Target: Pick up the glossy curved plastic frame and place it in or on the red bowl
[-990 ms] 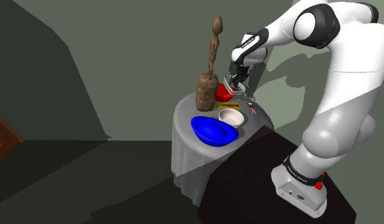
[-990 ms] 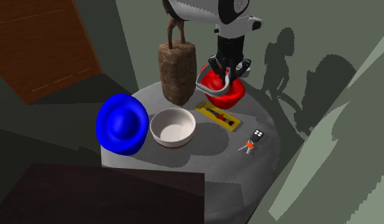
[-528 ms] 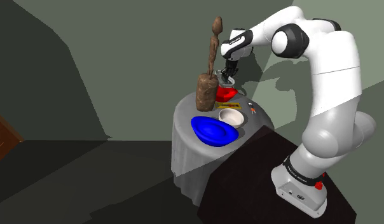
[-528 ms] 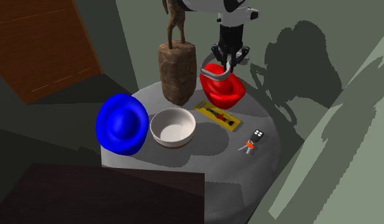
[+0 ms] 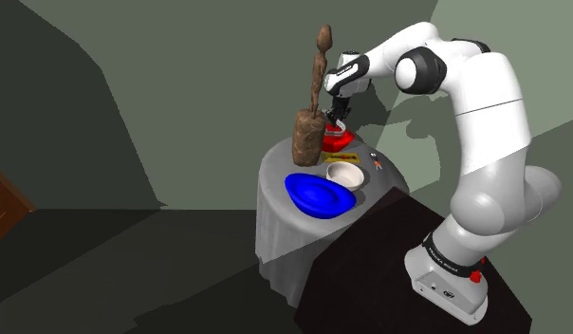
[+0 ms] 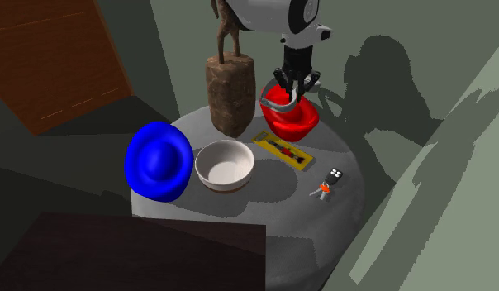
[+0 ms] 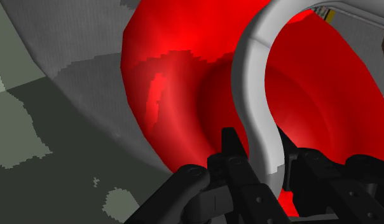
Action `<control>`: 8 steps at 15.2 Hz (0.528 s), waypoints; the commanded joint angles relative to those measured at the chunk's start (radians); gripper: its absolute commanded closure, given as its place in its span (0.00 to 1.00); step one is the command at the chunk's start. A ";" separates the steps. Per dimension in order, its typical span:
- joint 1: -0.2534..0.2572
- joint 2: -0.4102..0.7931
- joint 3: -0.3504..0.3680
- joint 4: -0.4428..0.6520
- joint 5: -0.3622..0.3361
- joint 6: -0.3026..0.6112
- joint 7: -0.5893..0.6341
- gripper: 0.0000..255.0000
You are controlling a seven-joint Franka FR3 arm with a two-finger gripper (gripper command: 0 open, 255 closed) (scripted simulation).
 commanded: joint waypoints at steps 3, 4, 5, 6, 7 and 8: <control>-0.004 0.033 0.004 0.000 0.004 0.034 -0.001 1.00; -0.005 0.042 0.005 0.001 0.005 0.042 -0.001 1.00; -0.005 0.043 0.005 0.002 0.005 0.042 -0.001 1.00; -0.005 0.043 0.005 0.002 0.005 0.042 -0.001 1.00; -0.005 0.043 0.005 0.002 0.005 0.042 -0.001 1.00; -0.005 0.043 0.005 0.002 0.005 0.042 -0.001 1.00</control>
